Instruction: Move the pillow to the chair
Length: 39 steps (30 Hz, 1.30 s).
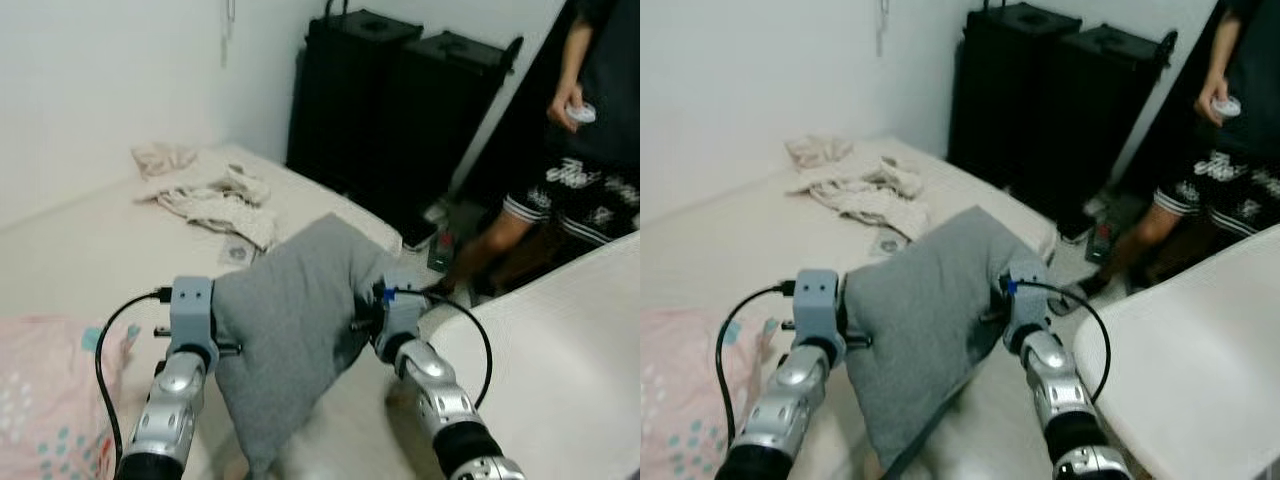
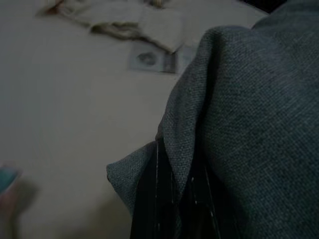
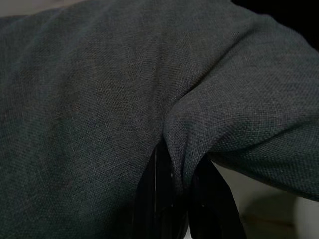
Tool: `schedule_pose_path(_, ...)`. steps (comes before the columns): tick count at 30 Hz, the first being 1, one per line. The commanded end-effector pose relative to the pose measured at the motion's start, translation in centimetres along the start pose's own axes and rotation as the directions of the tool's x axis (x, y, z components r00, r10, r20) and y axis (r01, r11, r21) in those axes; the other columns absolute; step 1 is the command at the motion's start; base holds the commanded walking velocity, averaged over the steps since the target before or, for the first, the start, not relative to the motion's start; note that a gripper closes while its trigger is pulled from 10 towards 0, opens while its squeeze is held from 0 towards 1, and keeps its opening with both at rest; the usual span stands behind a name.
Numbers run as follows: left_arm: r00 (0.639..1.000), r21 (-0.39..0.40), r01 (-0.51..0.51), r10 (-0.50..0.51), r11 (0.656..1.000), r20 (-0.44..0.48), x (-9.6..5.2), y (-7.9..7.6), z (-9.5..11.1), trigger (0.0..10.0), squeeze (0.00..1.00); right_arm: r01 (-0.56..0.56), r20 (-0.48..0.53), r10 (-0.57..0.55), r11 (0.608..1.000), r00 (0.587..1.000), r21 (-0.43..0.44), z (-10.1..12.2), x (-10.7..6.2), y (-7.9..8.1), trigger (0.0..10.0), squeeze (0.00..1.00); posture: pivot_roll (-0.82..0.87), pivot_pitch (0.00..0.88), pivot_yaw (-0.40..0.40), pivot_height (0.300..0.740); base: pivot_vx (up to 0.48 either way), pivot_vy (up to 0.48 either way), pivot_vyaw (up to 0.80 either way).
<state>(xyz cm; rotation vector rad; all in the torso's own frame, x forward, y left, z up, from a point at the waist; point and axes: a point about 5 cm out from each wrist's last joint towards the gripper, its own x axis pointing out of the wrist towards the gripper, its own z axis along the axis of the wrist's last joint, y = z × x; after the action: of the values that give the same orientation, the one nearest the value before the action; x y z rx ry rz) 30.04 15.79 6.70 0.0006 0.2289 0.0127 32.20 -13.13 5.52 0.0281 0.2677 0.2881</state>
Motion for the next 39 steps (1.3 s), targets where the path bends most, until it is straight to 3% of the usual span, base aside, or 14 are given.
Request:
schedule_pose_path(1,0.998,-0.004,0.053,-0.053,0.999,0.043,0.1,-1.6,0.9,10.0,0.0,-0.028,0.014,0.029,0.999,0.999,-0.015,0.4,0.2,0.6,10.0,0.0,-0.03,0.042,-0.107,0.74,0.0,0.0,-0.8)
schedule_pose_path(5,0.998,-0.007,0.049,-0.048,0.999,0.043,0.0,-1.7,0.8,10.0,0.0,-0.029,0.0,0.029,1.0,1.0,0.007,0.3,0.3,0.7,10.0,0.0,-0.03,0.042,-0.109,0.74,0.0,0.0,-0.8)
schedule_pose_path(8,0.998,-0.004,0.05,-0.05,0.999,0.045,0.0,-1.8,0.8,10.0,0.0,-0.026,0.007,0.027,0.999,1.0,-0.023,0.5,0.2,0.7,10.0,0.0,-0.04,0.043,-0.109,0.74,0.0,0.0,-0.8)
schedule_pose_path(15,0.993,0.057,0.099,-0.102,0.993,0.063,0.0,-2.6,1.0,10.0,0.0,0.021,-0.012,-0.022,0.999,1.0,-0.04,-0.2,0.0,0.0,10.0,0.0,-0.04,0.043,-0.102,0.74,0.0,0.0,-0.8)
schedule_pose_path(23,0.993,0.069,0.096,-0.101,0.993,0.067,0.3,-2.0,1.2,10.0,0.0,0.055,-0.024,-0.057,0.997,0.998,-0.058,-0.8,-0.3,-0.2,10.0,0.0,-0.02,0.039,-0.062,0.74,0.0,0.0,-0.8)
schedule_pose_path(29,0.991,0.121,0.113,-0.121,0.986,0.058,0.6,-1.7,1.4,10.0,0.0,0.08,-0.019,-0.081,0.994,0.997,-0.072,-1.2,-0.4,-0.2,10.0,0.0,-0.01,0.038,-0.034,0.74,0.0,0.0,-0.8)
schedule_pose_path(39,0.982,0.19,0.174,-0.184,0.966,0.036,0.8,-1.1,1.4,10.0,0.0,0.132,-0.009,-0.133,0.991,0.991,-0.023,-1.8,-0.6,0.1,10.0,0.0,0.02,0.032,0.044,0.74,0.0,0.0,-0.8)
